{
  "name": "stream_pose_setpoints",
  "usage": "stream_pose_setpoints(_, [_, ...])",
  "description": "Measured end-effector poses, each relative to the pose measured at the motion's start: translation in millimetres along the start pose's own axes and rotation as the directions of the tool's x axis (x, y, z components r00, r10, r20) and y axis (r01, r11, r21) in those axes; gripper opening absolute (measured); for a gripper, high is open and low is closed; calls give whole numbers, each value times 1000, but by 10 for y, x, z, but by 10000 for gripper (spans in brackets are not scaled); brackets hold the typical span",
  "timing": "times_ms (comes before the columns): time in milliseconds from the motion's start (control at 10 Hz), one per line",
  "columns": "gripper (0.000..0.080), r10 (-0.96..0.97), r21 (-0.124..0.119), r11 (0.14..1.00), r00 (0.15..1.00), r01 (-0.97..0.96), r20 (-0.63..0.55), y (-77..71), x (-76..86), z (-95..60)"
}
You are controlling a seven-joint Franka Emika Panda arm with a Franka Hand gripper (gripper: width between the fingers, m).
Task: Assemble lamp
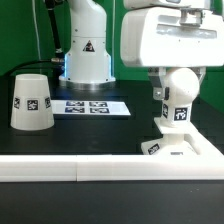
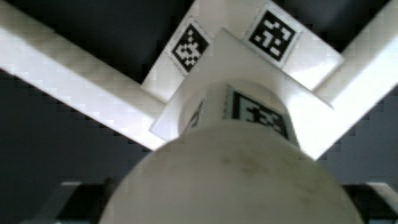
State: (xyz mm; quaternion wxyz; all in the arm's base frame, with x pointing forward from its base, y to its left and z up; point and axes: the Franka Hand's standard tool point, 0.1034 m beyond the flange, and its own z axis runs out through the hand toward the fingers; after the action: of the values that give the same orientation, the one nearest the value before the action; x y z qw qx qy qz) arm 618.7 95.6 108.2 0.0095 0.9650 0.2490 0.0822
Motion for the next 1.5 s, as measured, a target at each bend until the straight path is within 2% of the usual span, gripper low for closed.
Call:
stream_pose_setpoints(200, [576, 223, 7, 975, 975, -223, 2, -1, 19, -8])
stream_pose_setpoints(700, [576, 474, 3, 880, 878, -475, -65, -2, 29, 7])
stream_pose_setpoints(900, [577, 475, 3, 880, 878, -476, -65, 2, 26, 11])
stream_pose_setpoints(1000, [670, 475, 3, 880, 878, -476, -65, 2, 26, 11])
stream_pose_setpoints(1300, [698, 474, 3, 880, 878, -475, -65, -4, 23, 8])
stream_pose_setpoints(1500, [699, 463, 7, 886, 884, -464, -67, -149, -127, -63])
